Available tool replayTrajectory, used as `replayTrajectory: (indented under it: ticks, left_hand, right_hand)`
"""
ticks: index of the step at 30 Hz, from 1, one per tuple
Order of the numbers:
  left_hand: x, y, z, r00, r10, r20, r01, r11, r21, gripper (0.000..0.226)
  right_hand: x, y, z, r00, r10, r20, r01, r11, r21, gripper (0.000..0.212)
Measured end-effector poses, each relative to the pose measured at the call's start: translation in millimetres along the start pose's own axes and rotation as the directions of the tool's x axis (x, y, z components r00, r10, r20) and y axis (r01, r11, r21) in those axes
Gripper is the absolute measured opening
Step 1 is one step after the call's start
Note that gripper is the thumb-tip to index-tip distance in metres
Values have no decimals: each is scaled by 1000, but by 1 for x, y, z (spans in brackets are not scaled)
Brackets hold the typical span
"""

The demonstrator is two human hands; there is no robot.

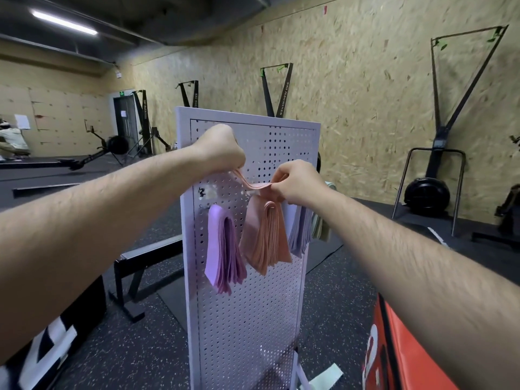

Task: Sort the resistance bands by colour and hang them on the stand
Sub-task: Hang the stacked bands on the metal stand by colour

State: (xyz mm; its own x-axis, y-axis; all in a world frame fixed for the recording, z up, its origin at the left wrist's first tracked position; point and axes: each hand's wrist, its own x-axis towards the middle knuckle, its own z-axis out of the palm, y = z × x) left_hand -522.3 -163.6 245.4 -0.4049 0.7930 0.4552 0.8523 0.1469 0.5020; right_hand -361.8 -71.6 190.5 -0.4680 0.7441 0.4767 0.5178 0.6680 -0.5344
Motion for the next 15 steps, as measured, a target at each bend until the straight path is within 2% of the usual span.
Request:
replayTrajectory:
  ticks: [8,12,15]
  left_hand:
    - [-6,6,-17,999,-6,-34,7,999,33,29]
    - [-14,0,-8,1000,-22,22,20,998,54,30]
    - [-17,-4,-1,996,-44,74,39,997,66,30]
  right_hand:
    - [-12,-6,-4,996,-35,87,32,999,28,4]
    - [-18,-11,3,991,-37,132,37,999,6,30]
    - [-21,-11,4,988,-49,146,55,998,-38,35]
